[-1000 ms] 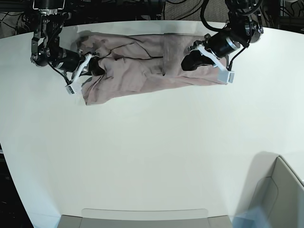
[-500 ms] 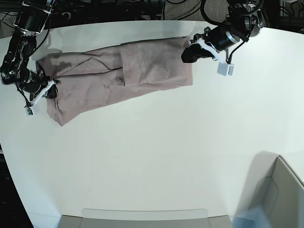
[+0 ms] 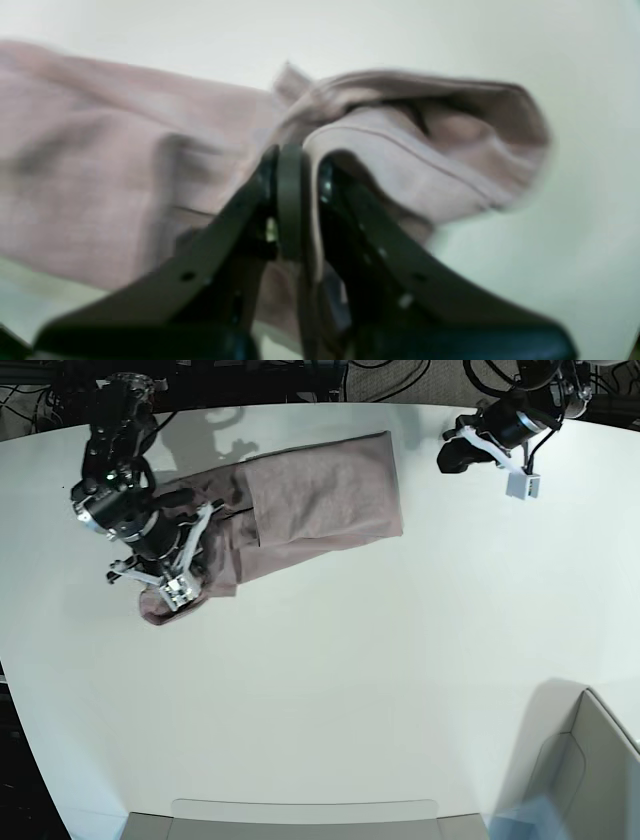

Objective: Fold the T-shirt properly
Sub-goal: 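Fold the held end over onto the shirt with the right gripper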

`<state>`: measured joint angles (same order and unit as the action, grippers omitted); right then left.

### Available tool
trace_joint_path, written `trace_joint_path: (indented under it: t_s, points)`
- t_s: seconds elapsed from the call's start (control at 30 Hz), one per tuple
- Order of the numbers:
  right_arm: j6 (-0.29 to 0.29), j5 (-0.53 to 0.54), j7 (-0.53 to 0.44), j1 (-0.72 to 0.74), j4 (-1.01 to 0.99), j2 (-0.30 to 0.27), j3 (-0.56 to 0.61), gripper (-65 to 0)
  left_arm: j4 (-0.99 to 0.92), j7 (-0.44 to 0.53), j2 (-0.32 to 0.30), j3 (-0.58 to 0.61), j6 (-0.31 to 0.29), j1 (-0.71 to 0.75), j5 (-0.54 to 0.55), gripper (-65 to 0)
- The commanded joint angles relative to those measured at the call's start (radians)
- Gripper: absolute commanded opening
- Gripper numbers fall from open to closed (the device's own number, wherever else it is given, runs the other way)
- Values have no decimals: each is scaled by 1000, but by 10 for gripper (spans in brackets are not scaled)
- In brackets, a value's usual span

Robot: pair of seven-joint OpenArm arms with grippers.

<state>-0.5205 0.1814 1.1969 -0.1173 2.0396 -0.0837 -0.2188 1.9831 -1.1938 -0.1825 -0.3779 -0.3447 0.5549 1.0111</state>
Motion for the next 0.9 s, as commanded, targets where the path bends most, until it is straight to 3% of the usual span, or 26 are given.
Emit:
trace_joint_path:
  t_s: [0.0, 0.4, 0.53, 0.73, 0.87]
  points:
    - [-3, -35, -18, 11, 26, 9, 37, -650, 17, 12, -7, -19, -6, 11, 19, -650]
    - [-3, -230, -18, -6, 26, 109, 460, -650, -23, 12, -7, -91, -6, 6, 13, -650]
    - [-2, -325, -22, -8, 16, 143, 559, -650, -60, 12, -5, -89, -6, 4, 13, -650]
    - [-2, -478, -108, -6, -98, 169, 704, -650, -66, 12, -5, -92, -6, 3, 13, -650]
    - [-2, -506, -110, 3, -178, 175, 783, -650, -66, 12, -5, -92, -6, 3, 13, -650]
